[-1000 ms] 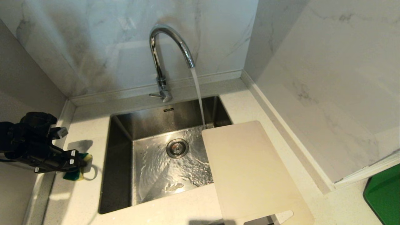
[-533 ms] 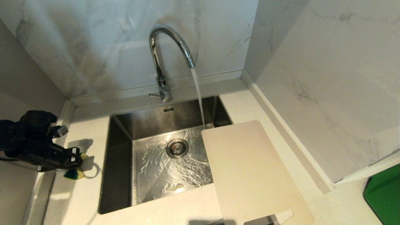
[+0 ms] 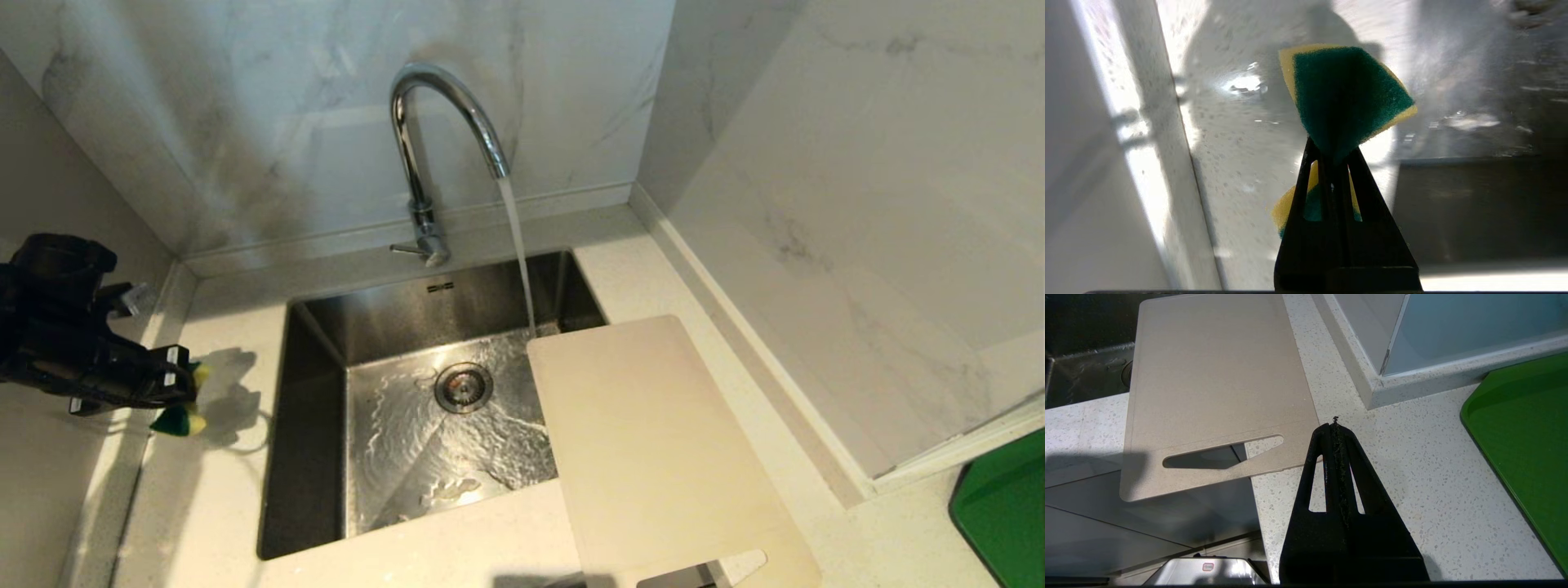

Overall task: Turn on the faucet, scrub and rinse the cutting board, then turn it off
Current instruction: Pick up the cleaning cloth, then pick up the cutting board

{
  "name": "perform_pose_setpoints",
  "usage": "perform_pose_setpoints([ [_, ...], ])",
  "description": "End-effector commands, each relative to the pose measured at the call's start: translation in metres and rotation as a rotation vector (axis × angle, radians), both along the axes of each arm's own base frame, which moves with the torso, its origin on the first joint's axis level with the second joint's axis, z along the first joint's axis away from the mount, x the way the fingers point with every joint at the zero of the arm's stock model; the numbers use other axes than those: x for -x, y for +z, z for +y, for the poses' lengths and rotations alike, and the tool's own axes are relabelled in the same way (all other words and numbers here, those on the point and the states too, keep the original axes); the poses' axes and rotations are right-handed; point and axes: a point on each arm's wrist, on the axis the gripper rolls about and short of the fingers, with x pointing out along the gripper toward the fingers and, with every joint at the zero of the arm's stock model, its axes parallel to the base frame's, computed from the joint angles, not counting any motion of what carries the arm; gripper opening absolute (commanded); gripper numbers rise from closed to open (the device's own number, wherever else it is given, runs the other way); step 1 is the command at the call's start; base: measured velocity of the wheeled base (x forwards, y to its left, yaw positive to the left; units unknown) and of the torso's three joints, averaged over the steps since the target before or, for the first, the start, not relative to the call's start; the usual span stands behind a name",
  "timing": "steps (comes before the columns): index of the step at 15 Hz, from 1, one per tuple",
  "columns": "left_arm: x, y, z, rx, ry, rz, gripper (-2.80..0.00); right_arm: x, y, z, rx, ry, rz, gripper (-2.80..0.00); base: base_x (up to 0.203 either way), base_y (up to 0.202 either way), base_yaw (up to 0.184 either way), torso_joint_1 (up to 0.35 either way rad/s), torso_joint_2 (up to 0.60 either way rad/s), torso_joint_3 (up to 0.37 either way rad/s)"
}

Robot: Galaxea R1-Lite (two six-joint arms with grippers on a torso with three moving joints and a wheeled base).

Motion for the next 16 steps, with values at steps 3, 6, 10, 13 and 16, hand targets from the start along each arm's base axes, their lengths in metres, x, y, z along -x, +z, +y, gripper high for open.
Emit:
perform_pose_setpoints([
  [3,0.049,0.084,-0.022,0.002,-0.038,-0.188,-2.80,0.000,0.000,0.000,0.000,-0.001,-0.001,-2.80,0.000,0.000,0.000,0.000,0.00,0.000],
  [6,0.087,0.126,-0.029,-0.019,-0.052,-0.319,-2.80,0.000,0.000,0.000,-0.001,-0.001,-0.001,-2.80,0.000,0.000,0.000,0.000,0.00,0.000],
  [10,0.143,0.161,-0.030,-0.091,-0.045,-0.489,-2.80,0.000,0.000,0.000,-0.002,-0.001,-0.001,-2.80,0.000,0.000,0.000,0.000,0.00,0.000],
  [13,0.188,0.184,-0.032,-0.110,-0.041,-0.629,-2.80,0.000,0.000,0.000,-0.002,-0.001,-0.001,-2.80,0.000,0.000,0.000,0.000,0.00,0.000],
  [16,0.236,0.193,-0.034,-0.114,-0.043,-0.743,-2.80,0.000,0.000,0.000,-0.002,-0.002,-0.001,-2.80,0.000,0.000,0.000,0.000,0.00,0.000],
])
